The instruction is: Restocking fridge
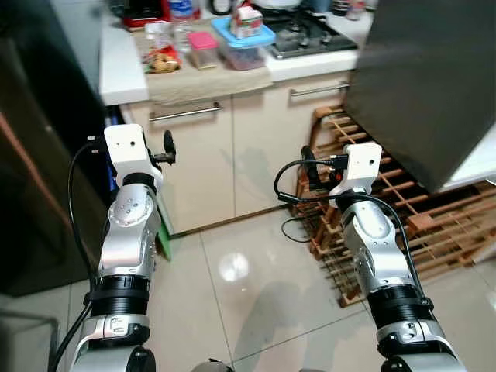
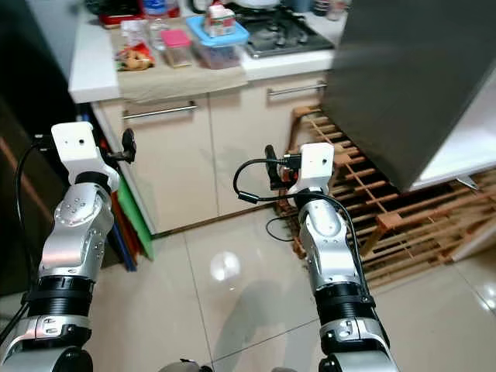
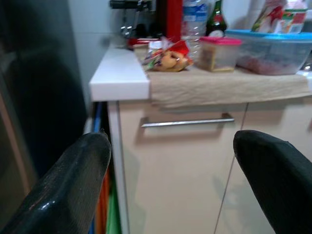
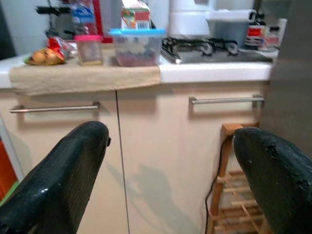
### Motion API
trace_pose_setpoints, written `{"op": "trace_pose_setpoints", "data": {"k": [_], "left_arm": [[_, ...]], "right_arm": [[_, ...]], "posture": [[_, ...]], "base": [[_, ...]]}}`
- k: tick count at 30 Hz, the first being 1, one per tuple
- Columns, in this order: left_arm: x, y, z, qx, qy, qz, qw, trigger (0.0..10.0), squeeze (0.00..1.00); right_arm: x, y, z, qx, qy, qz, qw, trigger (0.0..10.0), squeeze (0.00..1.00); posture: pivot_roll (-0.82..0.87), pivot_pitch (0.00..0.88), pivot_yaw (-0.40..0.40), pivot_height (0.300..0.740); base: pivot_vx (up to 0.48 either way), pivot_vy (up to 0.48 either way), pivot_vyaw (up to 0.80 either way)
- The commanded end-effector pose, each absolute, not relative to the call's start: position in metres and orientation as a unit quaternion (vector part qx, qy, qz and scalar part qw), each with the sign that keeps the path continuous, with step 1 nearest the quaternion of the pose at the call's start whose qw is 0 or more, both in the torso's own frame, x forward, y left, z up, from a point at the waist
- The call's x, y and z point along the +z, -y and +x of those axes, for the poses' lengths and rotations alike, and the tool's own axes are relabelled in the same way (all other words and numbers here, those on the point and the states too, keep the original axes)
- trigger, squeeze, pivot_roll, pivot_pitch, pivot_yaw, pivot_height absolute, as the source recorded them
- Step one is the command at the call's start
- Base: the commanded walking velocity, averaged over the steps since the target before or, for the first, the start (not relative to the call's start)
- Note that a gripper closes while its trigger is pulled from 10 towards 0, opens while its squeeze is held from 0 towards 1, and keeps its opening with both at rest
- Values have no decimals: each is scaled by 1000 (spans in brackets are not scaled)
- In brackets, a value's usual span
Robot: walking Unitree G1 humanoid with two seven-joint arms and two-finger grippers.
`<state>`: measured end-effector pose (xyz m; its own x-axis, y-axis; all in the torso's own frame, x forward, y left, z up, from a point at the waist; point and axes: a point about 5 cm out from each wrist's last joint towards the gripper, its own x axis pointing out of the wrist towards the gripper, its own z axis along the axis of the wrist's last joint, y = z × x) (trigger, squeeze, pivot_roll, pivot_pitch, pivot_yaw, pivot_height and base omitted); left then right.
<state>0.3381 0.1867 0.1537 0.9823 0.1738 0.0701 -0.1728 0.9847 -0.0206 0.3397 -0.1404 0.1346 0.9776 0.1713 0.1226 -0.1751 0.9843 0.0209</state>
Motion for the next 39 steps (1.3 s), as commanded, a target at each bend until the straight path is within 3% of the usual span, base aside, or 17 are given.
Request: {"op": "trace_pose_setpoints", "data": {"k": [1,17,25,29,39], "left_arm": [[156,-177,339,75,41,0,996,10000,0],[163,-157,348,36,49,14,998,10000,0],[171,-146,347,13,74,-16,997,10000,0],[189,-140,347,-1,122,2,993,10000,0],[209,-126,348,-3,164,-14,986,10000,0]], "right_arm": [[138,149,342,78,69,7,995,10000,0],[141,150,342,56,88,-10,995,10000,0],[165,164,337,30,143,5,989,10000,0],[185,154,341,57,168,6,984,10000,0],[181,139,344,94,148,3,985,10000,0]], "posture": [[-128,0,48,740],[-157,0,100,740],[-164,0,48,740],[-176,0,7,740],[-170,0,-14,740]], "base": [[266,-398,544],[248,-336,532],[420,0,73],[480,0,0],[480,0,146]]}}
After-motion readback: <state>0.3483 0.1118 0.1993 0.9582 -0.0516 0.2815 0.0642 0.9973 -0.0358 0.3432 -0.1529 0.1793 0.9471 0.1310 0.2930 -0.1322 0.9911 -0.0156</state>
